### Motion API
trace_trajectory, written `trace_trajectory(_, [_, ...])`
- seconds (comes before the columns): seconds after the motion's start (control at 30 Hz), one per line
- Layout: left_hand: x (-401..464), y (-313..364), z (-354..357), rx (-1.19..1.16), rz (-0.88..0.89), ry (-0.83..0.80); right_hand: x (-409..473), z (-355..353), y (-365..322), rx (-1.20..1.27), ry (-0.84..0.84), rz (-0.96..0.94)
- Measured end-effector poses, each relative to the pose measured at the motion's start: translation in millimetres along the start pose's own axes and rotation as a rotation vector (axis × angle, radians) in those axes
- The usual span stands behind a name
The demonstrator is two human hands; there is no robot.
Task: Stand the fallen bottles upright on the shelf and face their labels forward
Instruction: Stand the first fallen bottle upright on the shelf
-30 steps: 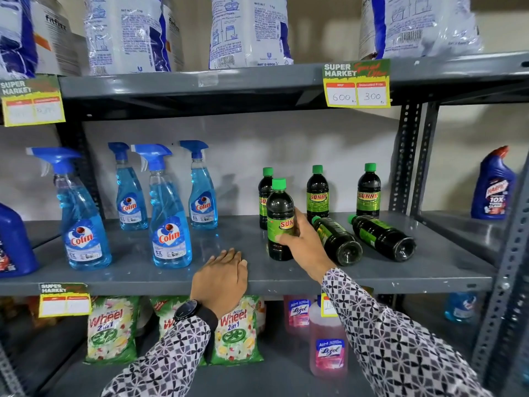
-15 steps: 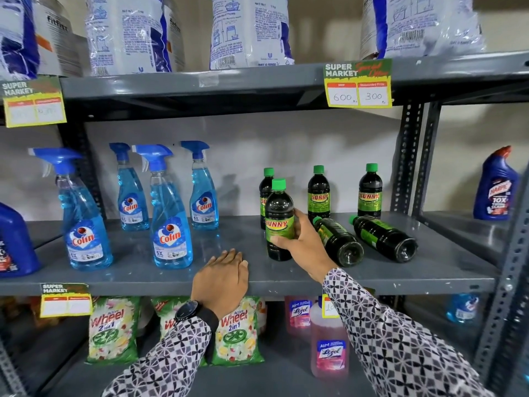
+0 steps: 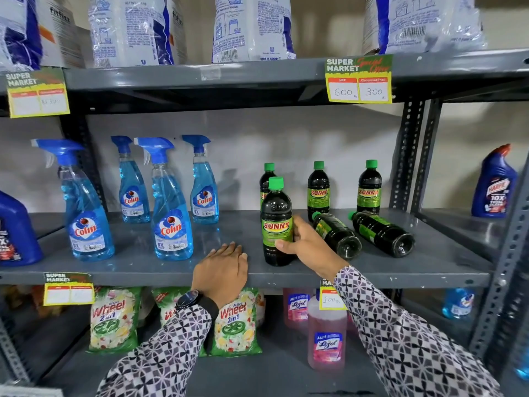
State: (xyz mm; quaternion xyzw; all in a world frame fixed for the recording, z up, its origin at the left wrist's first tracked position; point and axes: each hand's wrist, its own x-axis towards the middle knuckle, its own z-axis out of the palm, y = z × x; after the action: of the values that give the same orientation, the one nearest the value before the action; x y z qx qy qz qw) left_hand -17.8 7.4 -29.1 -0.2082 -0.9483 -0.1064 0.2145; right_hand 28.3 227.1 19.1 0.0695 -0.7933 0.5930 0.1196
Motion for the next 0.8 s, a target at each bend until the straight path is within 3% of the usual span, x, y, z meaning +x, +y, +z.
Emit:
trace_trajectory(0.37, [-0.7,2.0,-5.3,0.002,0.000,-0.057,-21.8,-2.0,-4.4,0.050,-0.073,-0.082])
trace_trajectory(0.43, [3.3,3.9,-10.5,-0.021,-0.003,-0.126,-26.2,-6.9,-10.8,0.042,0.030,-0.145])
trace_trajectory(0.6, [31.3,9.6,-12.2,-0.009,0.022,-0.356,-15.7,-40.5,-37.8,-0.228,0.545,-0.235])
trace_trajectory(0.67, [38.5,10.8,-7.7,0.001,0.002,-0.374,-6.1,-59.8,-44.8,-0.519,0.617,-0.140])
trace_trajectory(0.7, [40.1,12.0,-5.8,0.003,-0.002,-0.362,0.9,-71.5,-43.8,-0.681,0.572,-0.040])
trace_trajectory(0.8, [38.1,11.2,-1.6,0.032,0.037,-0.344,20.2,-92.7,-35.6,-0.987,0.256,0.332])
